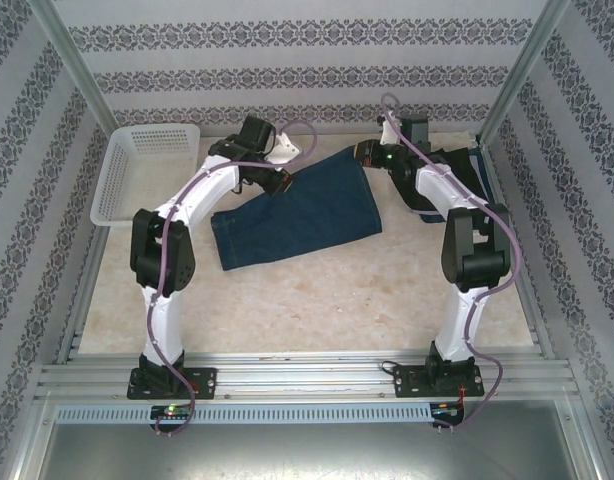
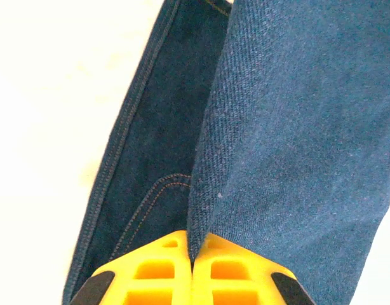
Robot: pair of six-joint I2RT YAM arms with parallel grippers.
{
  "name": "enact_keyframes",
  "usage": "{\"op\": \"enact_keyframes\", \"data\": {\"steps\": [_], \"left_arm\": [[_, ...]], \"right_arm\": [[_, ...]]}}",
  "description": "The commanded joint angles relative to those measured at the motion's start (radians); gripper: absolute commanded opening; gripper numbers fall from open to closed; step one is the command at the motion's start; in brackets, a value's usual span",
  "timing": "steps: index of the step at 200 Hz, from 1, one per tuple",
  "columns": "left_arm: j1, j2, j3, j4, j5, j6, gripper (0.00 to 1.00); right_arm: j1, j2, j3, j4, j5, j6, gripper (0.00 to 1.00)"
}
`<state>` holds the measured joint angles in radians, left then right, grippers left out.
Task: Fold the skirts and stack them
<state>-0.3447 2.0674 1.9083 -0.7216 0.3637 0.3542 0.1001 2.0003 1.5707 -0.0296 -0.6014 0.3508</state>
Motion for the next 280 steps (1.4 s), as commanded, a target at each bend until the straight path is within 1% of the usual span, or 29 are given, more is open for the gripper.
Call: {"op": "enact_keyframes", "data": {"steps": [1,24,44,51,59,72,79,86,101,106,111,119,127,132,146,168,181,184,188,191,201,207,213,215,233,240,255,263,280], "left_arm": [[0.015,0.047,0.059,0.001,-0.034,0.000,0.04],[0.026,0.151,0.138,-0.034,-0.088,0.001,0.04],[0.040,0.222,0.193,-0.015,-0.152,-0.032,0.02],[0.048,0.243,0.207,-0.012,-0.155,-0.039,0.03],[0.054,0.263,0.223,-0.011,-0.170,-0.049,0.07],[0.061,0.293,0.234,-0.002,-0.198,-0.063,0.10],[0.064,0.311,0.237,0.005,-0.222,-0.074,0.12],[0.067,0.329,0.243,0.002,-0.233,-0.084,0.12],[0.071,0.357,0.259,-0.010,-0.246,-0.106,0.11],[0.073,0.362,0.259,-0.010,-0.246,-0.113,0.11],[0.075,0.365,0.258,-0.009,-0.247,-0.119,0.11],[0.080,0.369,0.255,-0.006,-0.252,-0.129,0.11],[0.088,0.369,0.252,-0.004,-0.250,-0.139,0.11],[0.092,0.369,0.249,-0.003,-0.248,-0.147,0.11],[0.101,0.369,0.247,-0.004,-0.222,-0.158,0.12],[0.104,0.367,0.250,-0.018,-0.177,-0.164,0.29],[0.103,0.353,0.262,-0.043,-0.133,-0.191,0.40],[0.104,0.346,0.266,-0.048,-0.119,-0.199,0.42],[0.102,0.335,0.267,-0.050,-0.103,-0.209,0.46],[0.102,0.324,0.266,-0.049,-0.098,-0.222,0.49],[0.102,0.286,0.262,-0.052,-0.073,-0.276,0.67],[0.102,0.257,0.255,-0.052,-0.058,-0.308,0.80],[0.099,0.228,0.241,-0.047,-0.057,-0.342,0.95],[0.098,0.220,0.236,-0.045,-0.060,-0.355,0.99],[0.089,0.113,0.132,0.003,-0.098,-0.528,1.00],[0.084,0.065,0.059,0.037,-0.111,-0.629,1.00],[0.066,-0.043,-0.125,0.141,-0.098,-0.801,1.00],[0.056,-0.100,-0.236,0.226,-0.079,-0.891,1.00],[0.035,-0.179,-0.485,0.491,-0.004,-1.081,1.00]], "right_arm": [[-0.008,0.081,0.076,0.045,-0.030,0.038,0.00],[-0.007,0.204,0.176,0.030,-0.049,0.072,0.00],[-0.002,0.316,0.307,-0.033,-0.078,0.085,0.00],[0.001,0.350,0.357,-0.074,-0.074,0.077,0.00],[0.007,0.385,0.412,-0.120,-0.060,0.063,0.00],[0.012,0.442,0.503,-0.209,-0.013,0.055,0.05],[0.014,0.470,0.551,-0.258,-0.002,0.055,0.10],[0.016,0.488,0.581,-0.280,0.006,0.064,0.18],[0.017,0.486,0.603,-0.300,0.013,0.087,0.30],[0.020,0.470,0.591,-0.295,0.021,0.092,0.37],[0.021,0.447,0.568,-0.286,0.031,0.096,0.47],[0.022,0.403,0.529,-0.274,0.044,0.096,0.57],[0.024,0.355,0.487,-0.274,0.060,0.097,0.71],[0.025,0.324,0.459,-0.277,0.065,0.096,0.74],[0.028,0.231,0.369,-0.302,0.090,0.090,0.76],[0.044,0.108,0.214,-0.346,0.076,0.115,0.78],[0.060,0.064,0.129,-0.341,0.006,0.157,0.80],[0.065,0.057,0.109,-0.333,-0.009,0.168,0.83],[0.070,0.049,0.084,-0.320,-0.031,0.189,0.95],[0.075,0.045,0.069,-0.311,-0.047,0.203,0.97],[0.089,0.041,0.026,-0.271,-0.085,0.246,0.98],[0.096,0.043,0.005,-0.240,-0.092,0.277,0.98],[0.102,0.050,-0.010,-0.213,-0.095,0.302,0.98],[0.104,0.054,-0.012,-0.207,-0.095,0.309,0.98],[0.121,0.109,0.000,-0.171,-0.098,0.348,0.98],[0.126,0.135,0.013,-0.156,-0.107,0.361,0.98],[0.133,0.184,0.043,-0.132,-0.099,0.390,0.98],[0.133,0.208,0.055,-0.122,-0.085,0.399,0.98],[0.120,0.247,0.056,-0.106,-0.027,0.422,0.98]]}}
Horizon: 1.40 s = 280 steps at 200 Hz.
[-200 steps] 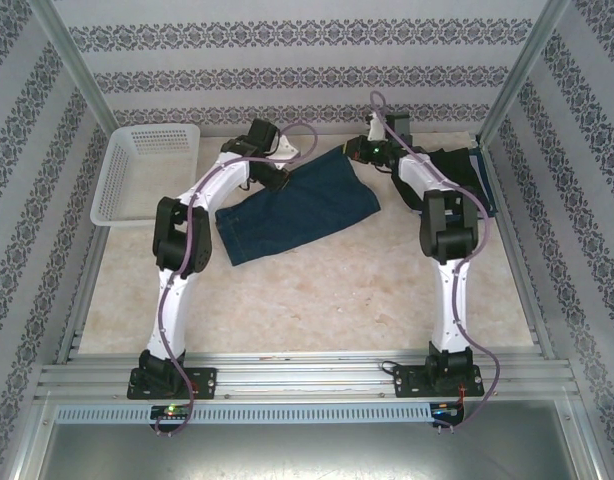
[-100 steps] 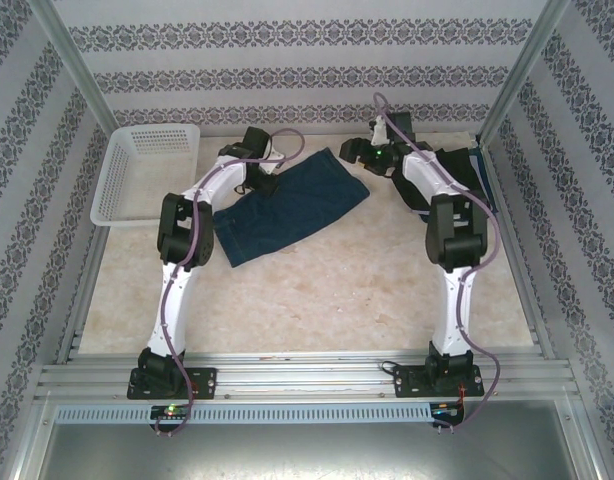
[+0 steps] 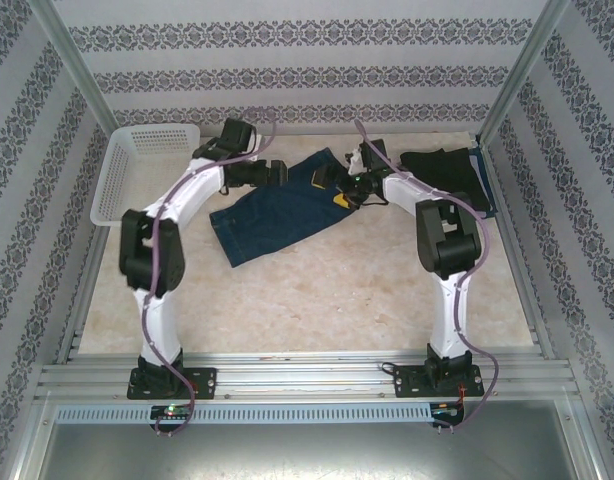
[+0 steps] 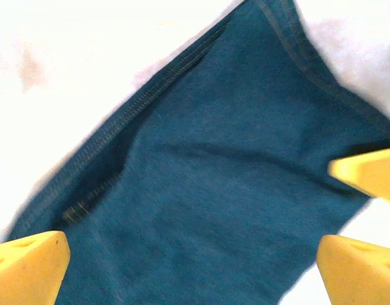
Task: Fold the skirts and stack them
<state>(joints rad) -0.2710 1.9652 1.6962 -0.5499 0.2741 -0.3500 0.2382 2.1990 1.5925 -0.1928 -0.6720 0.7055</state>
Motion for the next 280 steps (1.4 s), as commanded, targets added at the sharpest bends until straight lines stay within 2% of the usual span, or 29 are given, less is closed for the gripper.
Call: {"op": "enact_keyframes", "data": {"steps": [1,18,50,82,101,142,161,184,217,244,259,280], "left_arm": [[-0.039,-0.079,-0.286,0.339,0.089,-0.385,1.00],[-0.033,-0.063,-0.452,0.477,0.065,-0.506,1.00],[0.021,-0.022,-0.600,0.546,0.034,-0.572,1.00],[0.038,-0.041,-0.651,0.514,0.016,-0.538,1.00],[0.039,-0.063,-0.684,0.520,0.042,-0.536,1.00],[0.039,-0.104,-0.697,0.493,0.048,-0.507,1.00],[0.039,-0.087,-0.663,0.475,0.075,-0.489,1.00],[0.037,-0.074,-0.624,0.452,0.082,-0.486,1.00],[0.038,-0.099,-0.640,0.412,0.035,-0.487,1.00],[0.039,-0.132,-0.682,0.382,0.019,-0.475,1.00],[0.037,-0.167,-0.720,0.394,0.036,-0.487,1.00],[0.031,-0.262,-0.747,0.397,0.110,-0.530,1.00]], "right_arm": [[-0.021,0.049,0.032,0.060,0.046,0.070,0.98],[-0.049,0.055,-0.017,0.108,0.094,0.118,0.98],[-0.091,0.001,-0.133,0.157,0.160,0.151,0.98],[-0.131,-0.083,-0.216,0.144,0.218,0.114,0.98],[-0.146,-0.149,-0.251,0.133,0.258,0.102,0.98],[-0.080,-0.251,-0.202,0.057,0.307,0.023,0.98],[-0.020,-0.222,-0.137,0.076,0.264,0.002,0.98],[0.019,-0.131,-0.064,0.071,0.341,0.008,0.98],[-0.004,-0.033,-0.046,0.148,0.388,0.076,0.98],[-0.043,0.007,-0.011,0.104,0.434,0.046,0.98],[-0.067,-0.010,-0.026,0.120,0.407,0.037,0.98],[-0.069,-0.084,-0.075,0.192,0.307,-0.011,0.98]]}}
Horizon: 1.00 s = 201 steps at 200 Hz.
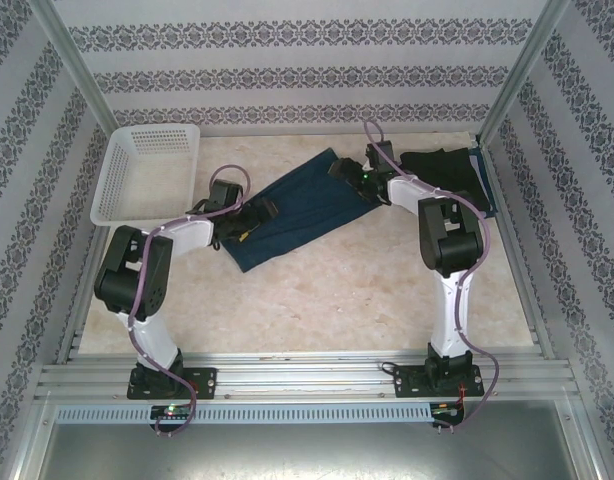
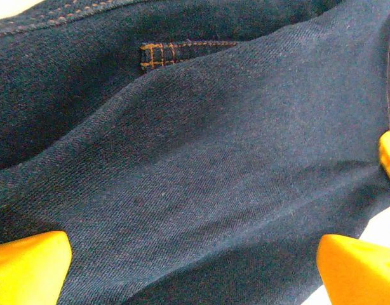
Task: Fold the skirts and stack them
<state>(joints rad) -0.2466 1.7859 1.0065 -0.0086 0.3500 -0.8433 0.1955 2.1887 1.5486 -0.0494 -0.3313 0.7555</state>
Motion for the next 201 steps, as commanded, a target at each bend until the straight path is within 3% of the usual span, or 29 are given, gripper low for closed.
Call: {"op": "enact_keyframes", "data": {"steps": [1,22,40,54,79,104,160,178,201], "left_arm": [[0.006,-0.088,-0.058,-0.147,0.035,-0.039,1.00],[-0.008,-0.268,-0.028,-0.271,-0.079,-0.053,1.00],[0.005,-0.411,-0.010,-0.387,-0.267,-0.034,1.00],[0.032,-0.463,0.003,-0.458,-0.351,0.011,1.00],[0.079,-0.390,0.058,-0.585,-0.306,0.110,1.00],[0.081,-0.261,0.096,-0.657,-0.273,0.133,0.98],[0.083,-0.217,-0.099,-0.386,-0.131,0.066,0.77],[0.083,-0.195,-0.137,-0.286,-0.044,0.079,0.76],[0.083,-0.131,-0.136,-0.222,0.036,0.083,0.63]], "right_arm": [[-0.025,-0.077,-0.033,0.051,-0.039,-0.066,0.98],[0.031,-0.180,-0.085,0.042,-0.071,-0.199,0.98],[0.124,-0.273,-0.158,0.000,0.012,-0.372,0.98],[0.217,-0.338,-0.226,-0.013,0.082,-0.498,0.98],[0.368,-0.411,-0.317,-0.017,0.151,-0.606,0.98],[0.458,-0.408,-0.344,-0.027,0.183,-0.590,0.98],[0.368,-0.294,-0.262,-0.073,0.192,-0.391,0.98],[0.297,-0.259,-0.234,-0.079,0.146,-0.340,0.98],[0.218,-0.203,-0.219,-0.051,0.057,-0.280,0.97]]}}
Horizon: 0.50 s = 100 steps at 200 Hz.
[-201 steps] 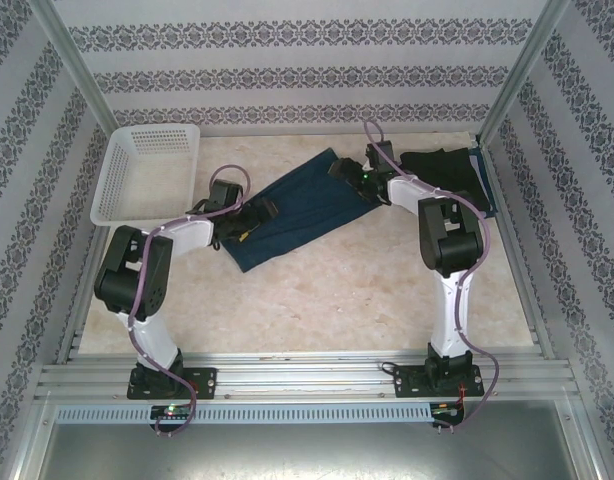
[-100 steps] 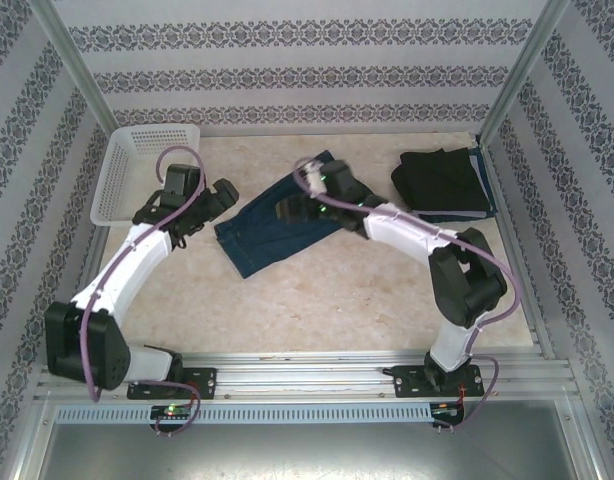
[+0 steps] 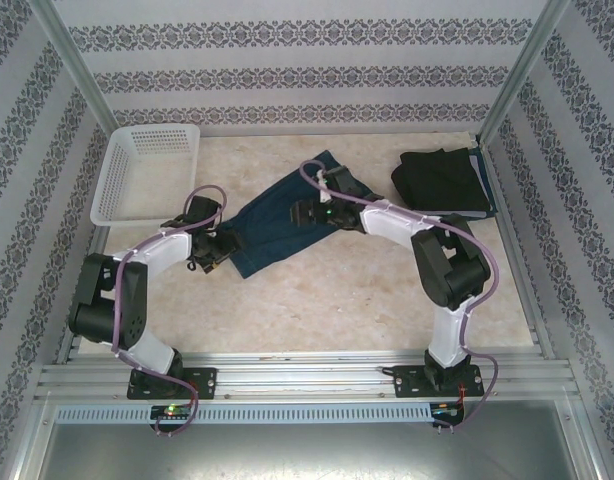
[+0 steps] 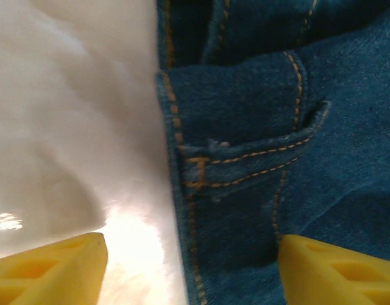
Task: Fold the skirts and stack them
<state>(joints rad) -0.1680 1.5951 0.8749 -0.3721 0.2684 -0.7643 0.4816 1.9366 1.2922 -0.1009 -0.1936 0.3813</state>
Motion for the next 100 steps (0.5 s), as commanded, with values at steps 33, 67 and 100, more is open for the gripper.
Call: {"op": "enact_keyframes", "data": {"steps": [33,67,100], "left_arm": [[0.003,0.104,-0.006,0.207,0.143,-0.010,0.57],[0.003,0.148,-0.029,0.319,0.182,-0.036,0.45],[0.003,0.158,-0.022,0.471,0.280,-0.039,0.27]], "right_arm": [[-0.097,0.132,0.048,0.003,-0.159,0.144,0.97],[-0.097,0.158,-0.004,0.052,-0.192,0.222,0.97],[-0.098,0.158,-0.036,0.081,-0.209,0.258,0.97]]}}
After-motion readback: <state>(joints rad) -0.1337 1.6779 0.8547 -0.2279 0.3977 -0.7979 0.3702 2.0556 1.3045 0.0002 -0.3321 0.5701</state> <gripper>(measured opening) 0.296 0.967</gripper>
